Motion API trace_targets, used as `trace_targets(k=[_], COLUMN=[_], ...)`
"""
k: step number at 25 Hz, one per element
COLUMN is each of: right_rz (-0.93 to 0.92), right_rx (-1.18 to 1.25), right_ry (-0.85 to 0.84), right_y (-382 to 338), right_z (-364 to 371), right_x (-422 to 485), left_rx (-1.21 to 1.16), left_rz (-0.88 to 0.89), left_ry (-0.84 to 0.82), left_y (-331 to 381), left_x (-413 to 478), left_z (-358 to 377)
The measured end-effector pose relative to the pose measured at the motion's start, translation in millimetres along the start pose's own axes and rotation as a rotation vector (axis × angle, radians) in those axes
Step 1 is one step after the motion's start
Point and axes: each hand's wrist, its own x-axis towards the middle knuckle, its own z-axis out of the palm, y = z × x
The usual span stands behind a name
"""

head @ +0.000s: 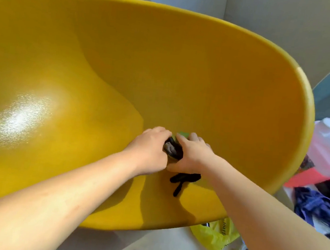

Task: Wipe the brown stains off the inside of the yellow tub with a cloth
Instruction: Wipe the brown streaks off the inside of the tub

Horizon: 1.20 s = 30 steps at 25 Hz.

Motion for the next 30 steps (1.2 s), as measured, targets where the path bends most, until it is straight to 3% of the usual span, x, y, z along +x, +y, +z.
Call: trace_targets(k=[2, 3, 5, 8, 12, 16, 20, 23, 25, 27, 30], right_rz=[-0.04, -0.03, 0.052, 0.075, 0.033, -0.059, -0.195, -0.237, -0.249, -0.251, -0.216], right_rx=[0.205, 0.299, 0.463, 0.564, 0.477, 0.4, 0.315, 0.261, 0.266, 0.287, 0.315], right_ry=[-0.123, -0.071, 0.196, 0.397, 0.484, 0.438, 0.279, 0.199, 0.18, 0.207, 0.27], right_y=[17.4, 28.3, 47.5, 47.3, 26.0, -1.9, -30.7, -38.7, -40.0, -41.3, -39.5], right_z=[-25.5, -34.8, -44.5, -33.6, -22.6, -12.3, 1.6, 3.6, 2.1, 0.5, -1.9], right_x=[-4.7, -6.7, -9.1, -2.6, 16.0, 33.3, 28.9, 15.0, 1.6, -12.3, -36.3], left_rx=[-0.043, -0.008, 0.132, 0.275, 0.556, 0.76, 0.622, 0.549, 0.386, 0.169, 0.158], left_rz=[0.061, 0.067, 0.048, 0.05, 0.2, 0.108, -0.39, -0.547, -0.52, -0.383, -0.107], left_ry=[-0.139, -0.22, -0.289, -0.107, 0.087, 0.149, 0.106, 0.066, 0.073, 0.032, -0.119], left_y=[2.4, 8.3, 28.0, 37.2, -15.2, -69.9, -140.9, -162.7, -142.1, -100.4, -29.8], left_x=[-1.4, 0.5, 7.4, 50.2, 135.7, 152.5, 87.2, 20.7, 3.3, -3.4, -33.1], left_z=[22.5, 38.0, 71.3, 96.6, 58.3, 5.8, -30.5, -24.9, -4.8, 20.2, 60.6])
